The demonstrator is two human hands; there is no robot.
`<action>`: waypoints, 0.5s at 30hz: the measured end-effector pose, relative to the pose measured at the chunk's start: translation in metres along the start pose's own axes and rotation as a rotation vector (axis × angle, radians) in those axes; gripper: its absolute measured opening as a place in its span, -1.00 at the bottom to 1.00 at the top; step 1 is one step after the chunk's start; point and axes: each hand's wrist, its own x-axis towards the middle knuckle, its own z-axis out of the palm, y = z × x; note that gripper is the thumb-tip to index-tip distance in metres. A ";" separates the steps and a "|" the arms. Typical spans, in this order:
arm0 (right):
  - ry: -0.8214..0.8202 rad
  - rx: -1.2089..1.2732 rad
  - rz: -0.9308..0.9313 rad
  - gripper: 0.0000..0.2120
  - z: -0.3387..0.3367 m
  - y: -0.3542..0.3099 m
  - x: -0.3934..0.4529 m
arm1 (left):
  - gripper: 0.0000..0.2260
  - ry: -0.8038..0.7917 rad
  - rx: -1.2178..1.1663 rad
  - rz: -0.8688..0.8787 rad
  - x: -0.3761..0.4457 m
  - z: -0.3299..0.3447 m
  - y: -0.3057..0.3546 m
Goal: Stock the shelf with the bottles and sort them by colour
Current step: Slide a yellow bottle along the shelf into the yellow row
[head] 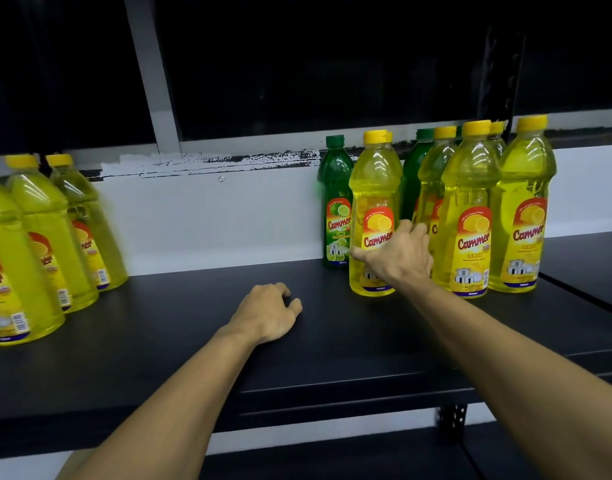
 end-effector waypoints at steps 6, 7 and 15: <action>-0.158 0.244 -0.057 0.01 0.001 -0.005 -0.025 | -0.65 -0.051 -0.006 0.032 -0.010 -0.022 -0.030; -0.183 0.280 -0.077 -0.01 0.001 -0.006 -0.030 | -0.65 -0.039 -0.004 0.024 -0.013 -0.025 -0.037; -0.414 0.335 -0.302 0.01 0.005 -0.015 -0.065 | -0.63 0.049 0.031 -0.010 -0.048 -0.044 -0.089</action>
